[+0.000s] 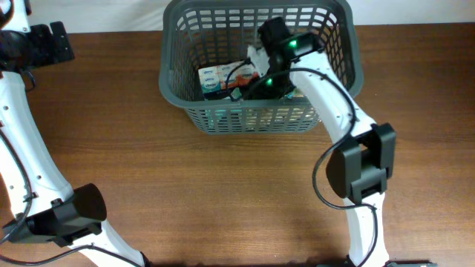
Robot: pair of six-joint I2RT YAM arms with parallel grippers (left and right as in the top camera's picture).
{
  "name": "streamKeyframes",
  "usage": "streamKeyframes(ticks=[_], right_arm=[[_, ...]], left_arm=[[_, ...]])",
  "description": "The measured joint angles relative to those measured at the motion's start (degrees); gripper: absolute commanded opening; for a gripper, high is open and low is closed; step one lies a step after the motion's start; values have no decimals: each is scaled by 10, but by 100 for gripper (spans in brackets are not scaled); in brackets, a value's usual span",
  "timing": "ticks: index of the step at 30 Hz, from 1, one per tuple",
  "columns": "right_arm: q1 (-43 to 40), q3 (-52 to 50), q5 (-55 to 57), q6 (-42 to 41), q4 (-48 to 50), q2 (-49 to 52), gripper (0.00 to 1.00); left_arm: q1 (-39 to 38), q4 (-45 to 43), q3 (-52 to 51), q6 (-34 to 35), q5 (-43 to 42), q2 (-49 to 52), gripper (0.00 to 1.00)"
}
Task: Pack container
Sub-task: 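Lift the jar with the right gripper and carry it into the basket, then release the jar in the basket and raise the right gripper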
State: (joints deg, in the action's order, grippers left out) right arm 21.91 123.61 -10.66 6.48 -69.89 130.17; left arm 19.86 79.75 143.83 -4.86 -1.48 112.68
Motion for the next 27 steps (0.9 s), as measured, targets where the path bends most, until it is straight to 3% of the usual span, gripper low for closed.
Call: streamKeyframes(ticks=[5,8,9,13,18,23,27], right_arm=[[3,-3,0,0,4,5,59],[3,4,0,-5,-11,5,87],[3,9,2,1,-16,5,89],[3,71,11,-1,-66,3,92],[3,220,50,0,-137,-29,92],[3,354,117,-8,-175,-122,92],[-7,382,186,-24,-191,-211,91]], left_arm=[[0,0,0,0,0,0,99],[0,0,0,0,0,0,99],[0,0,0,0,0,0,99],[0,0,0,0,0,0,99],[0,0,0,0,0,0,99],[0,0,0,0,0,0,99],[0,0,0,0,0,0,99]])
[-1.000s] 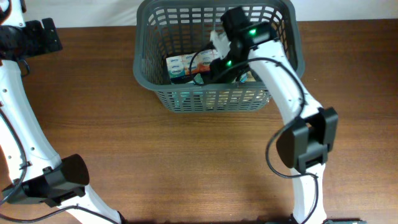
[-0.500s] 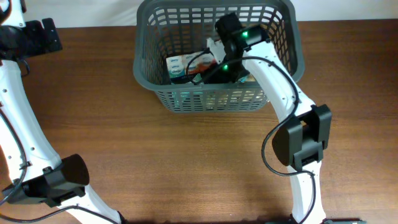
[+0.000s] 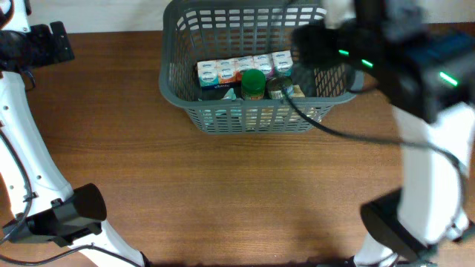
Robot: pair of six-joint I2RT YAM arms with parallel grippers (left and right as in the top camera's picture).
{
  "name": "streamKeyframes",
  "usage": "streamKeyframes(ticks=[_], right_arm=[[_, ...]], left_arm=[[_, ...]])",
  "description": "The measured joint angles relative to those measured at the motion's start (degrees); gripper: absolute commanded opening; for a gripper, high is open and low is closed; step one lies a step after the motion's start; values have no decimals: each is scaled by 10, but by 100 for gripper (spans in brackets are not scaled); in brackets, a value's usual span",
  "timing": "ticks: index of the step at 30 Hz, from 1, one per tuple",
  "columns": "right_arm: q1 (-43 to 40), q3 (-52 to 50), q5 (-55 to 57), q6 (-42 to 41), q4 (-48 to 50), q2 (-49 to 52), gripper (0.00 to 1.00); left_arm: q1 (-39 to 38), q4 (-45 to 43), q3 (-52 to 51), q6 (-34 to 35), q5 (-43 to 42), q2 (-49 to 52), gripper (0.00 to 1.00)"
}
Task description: Pack container
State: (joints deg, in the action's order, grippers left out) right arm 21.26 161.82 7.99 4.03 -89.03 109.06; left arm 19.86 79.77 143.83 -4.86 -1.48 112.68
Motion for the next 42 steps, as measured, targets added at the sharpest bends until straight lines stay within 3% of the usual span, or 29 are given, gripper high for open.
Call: streamKeyframes(ticks=[8,11,15,23,42], right_arm=[[-158,-5,91,-57,-15,-103,93],[-238,-17,98,-84,-21,-123,99],[-306,-39,64,-112,-25,-131,99],[-317,-65,-7,-129,-34,-115,99],[-330,-74,-10,-132,-62,-115,99]], left_arm=[[0,0,0,0,0,0,99],[0,0,0,0,0,0,99],[0,0,0,0,0,0,99],[0,0,0,0,0,0,99],[0,0,0,0,0,0,99]])
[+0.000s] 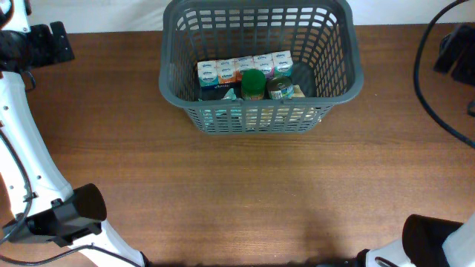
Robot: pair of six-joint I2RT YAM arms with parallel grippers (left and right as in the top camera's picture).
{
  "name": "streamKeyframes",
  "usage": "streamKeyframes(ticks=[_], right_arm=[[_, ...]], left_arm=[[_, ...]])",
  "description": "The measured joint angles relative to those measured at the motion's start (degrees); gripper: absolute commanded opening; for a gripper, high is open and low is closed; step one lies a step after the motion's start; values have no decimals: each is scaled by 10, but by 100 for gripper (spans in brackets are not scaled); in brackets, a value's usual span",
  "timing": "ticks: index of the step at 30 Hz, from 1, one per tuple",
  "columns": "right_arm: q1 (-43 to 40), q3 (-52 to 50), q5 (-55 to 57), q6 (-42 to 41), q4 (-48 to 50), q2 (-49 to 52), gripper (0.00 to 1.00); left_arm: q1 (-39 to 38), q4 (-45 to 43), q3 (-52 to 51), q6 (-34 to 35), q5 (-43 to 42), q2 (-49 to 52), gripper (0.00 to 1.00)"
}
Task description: Pack container
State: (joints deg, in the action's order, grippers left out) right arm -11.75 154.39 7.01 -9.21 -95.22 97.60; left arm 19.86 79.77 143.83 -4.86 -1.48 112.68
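A grey plastic basket point(349, 74) stands at the back middle of the wooden table. Inside it lies a row of small cartons point(243, 67), with a green-capped jar point(253, 83) and a tin can point(280, 87) in front of them. My left gripper point(53, 41) is at the far left edge, away from the basket; its jaws cannot be made out. My right arm point(456, 52) shows only at the far right edge, and its gripper is out of view.
Bare wooden tabletop point(245, 193) runs in front of the basket and to both sides. The left arm's base point(63, 219) sits at the front left corner and the right arm's base point(438, 241) at the front right.
My right arm has moved from over the basket's right side to the far right edge of the view. The basket's contents and the left arm are unchanged.
My right gripper was down inside the basket among the packed items. Then the arm was raised over the basket's right side, leaving cartons, jar and can in view. Now the arm is off at the right edge.
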Motion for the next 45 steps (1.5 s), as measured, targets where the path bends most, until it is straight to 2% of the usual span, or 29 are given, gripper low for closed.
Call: streamKeyframes(ticks=[3,6,11,14,17,22,29,35,45], right_arm=[[-1,-46,0,-10,58,-36,99],[-1,-146,0,-20,141,-121,99],[-1,-407,2,-29,338,-352,99],[-2,-571,2,-30,417,-492,99],[-2,-739,-7,-31,450,-612,99],[-1,-999,-18,-31,479,-740,99],[36,-1271,-33,-33,592,-872,99],[58,-1399,-37,-34,642,-927,99],[73,-1459,-37,-37,665,-967,99]], left_arm=[[0,0,0,0,0,0,99],[0,0,0,0,0,0,99],[0,0,0,0,0,0,99],[0,0,0,0,0,0,99],[0,0,0,0,0,0,99],[0,0,0,0,0,0,99],[0,0,0,0,0,0,99],[0,0,0,0,0,0,99],[0,0,0,0,0,0,99]])
